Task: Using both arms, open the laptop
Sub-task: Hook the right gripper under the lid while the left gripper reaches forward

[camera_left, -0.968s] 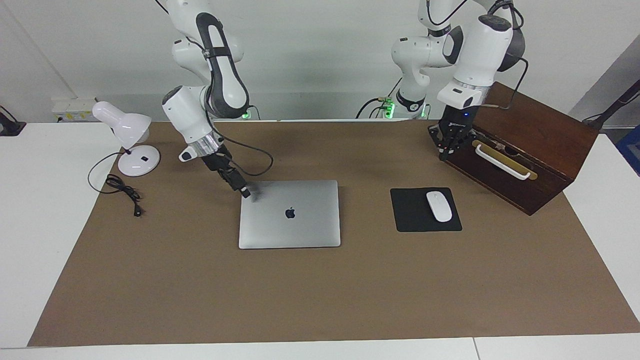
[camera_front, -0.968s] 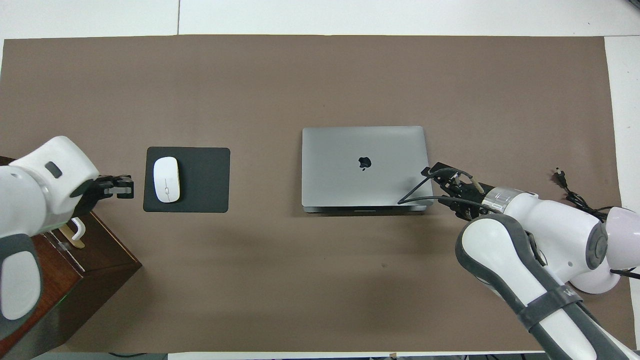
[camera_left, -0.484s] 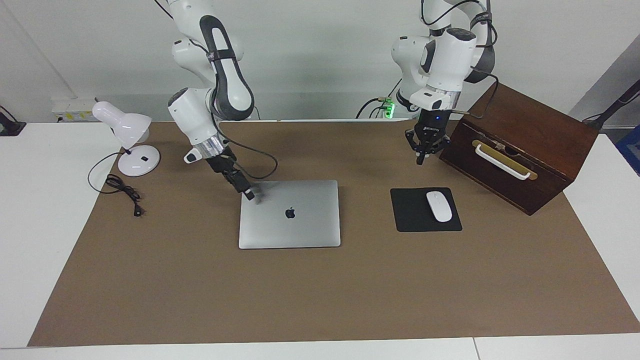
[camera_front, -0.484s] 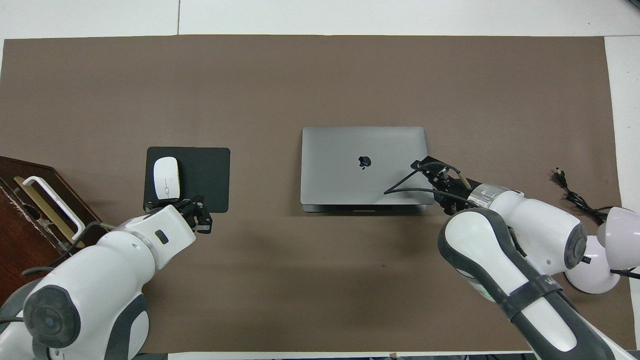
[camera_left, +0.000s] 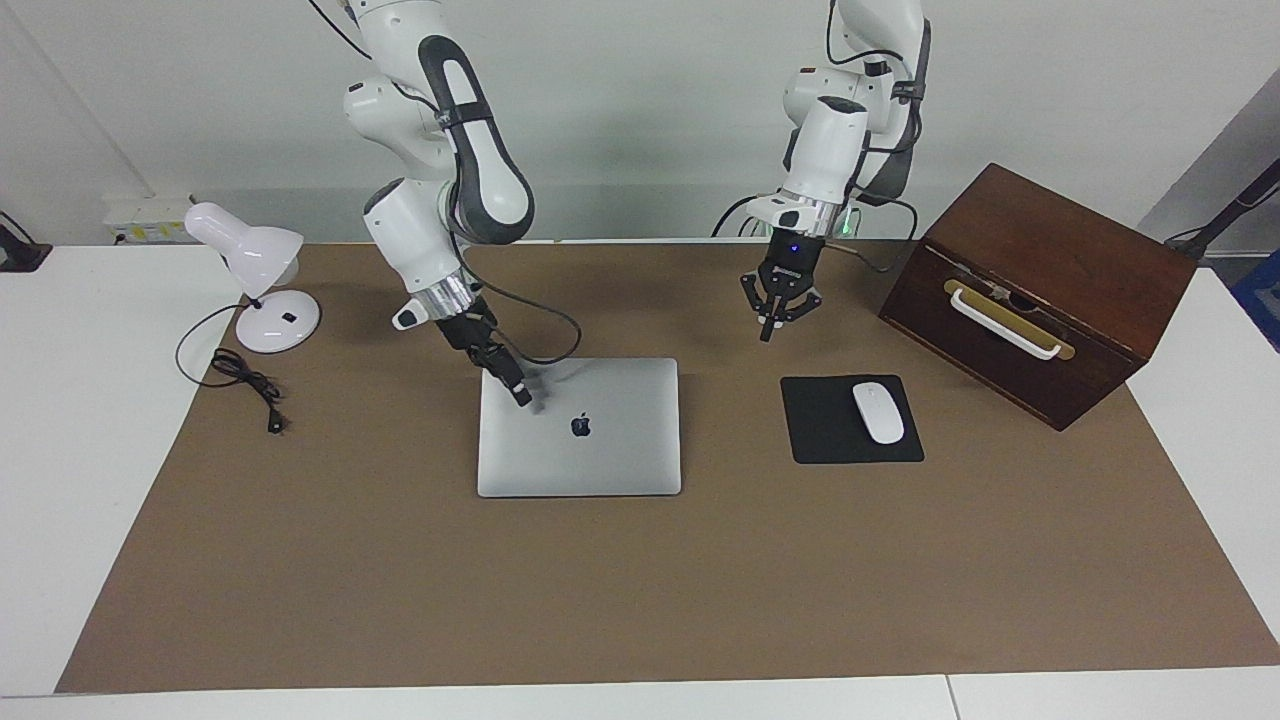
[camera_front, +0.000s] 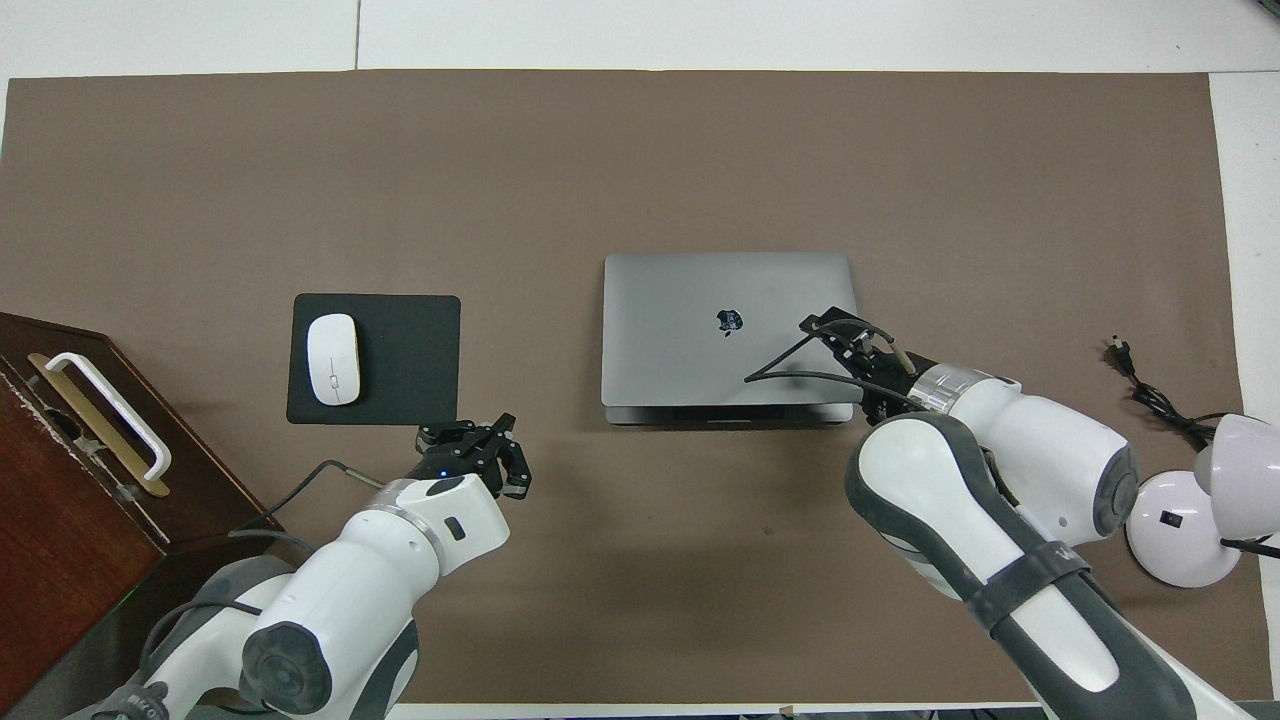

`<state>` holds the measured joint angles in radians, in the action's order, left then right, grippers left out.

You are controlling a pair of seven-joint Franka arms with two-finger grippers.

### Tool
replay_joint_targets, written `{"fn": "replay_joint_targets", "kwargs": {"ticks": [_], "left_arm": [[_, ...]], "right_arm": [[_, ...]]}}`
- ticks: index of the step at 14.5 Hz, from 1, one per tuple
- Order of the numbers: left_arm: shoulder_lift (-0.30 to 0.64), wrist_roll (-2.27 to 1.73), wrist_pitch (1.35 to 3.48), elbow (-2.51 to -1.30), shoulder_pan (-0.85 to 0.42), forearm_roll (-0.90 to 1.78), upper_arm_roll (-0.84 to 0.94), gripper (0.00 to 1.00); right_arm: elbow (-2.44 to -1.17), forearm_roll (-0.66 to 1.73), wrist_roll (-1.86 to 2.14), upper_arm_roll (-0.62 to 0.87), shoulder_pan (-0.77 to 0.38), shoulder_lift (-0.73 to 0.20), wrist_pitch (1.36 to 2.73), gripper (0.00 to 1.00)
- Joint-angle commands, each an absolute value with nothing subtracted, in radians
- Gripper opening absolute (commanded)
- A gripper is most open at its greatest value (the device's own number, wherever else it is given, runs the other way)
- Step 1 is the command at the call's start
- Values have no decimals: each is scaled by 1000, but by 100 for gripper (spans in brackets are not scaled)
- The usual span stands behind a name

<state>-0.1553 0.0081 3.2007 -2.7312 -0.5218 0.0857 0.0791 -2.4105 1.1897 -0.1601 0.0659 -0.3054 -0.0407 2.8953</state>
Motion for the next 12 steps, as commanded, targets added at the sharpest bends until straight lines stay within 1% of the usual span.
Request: {"fn": "replay_joint_targets", "kwargs": {"ticks": [1,4,8,12], "left_arm": [[-95,8,3283,-2727,-572,101,64,0],[-63,11,3336,-2726,-620,101,64,0],[56,5,3496,-2720,-661,101,64,0],[121,8,3504,-2668,-689,101,64,0]], "right_arm": [[-2349,1232,-141,77,-321,-74,2898,97],[-2349,1232,-140,77,-321,-74,2898,97],[-2349,1232,-132,77,-316,-74,2898,98],[-2341,1232,-130,77,-307,-80,2898,98]]}}
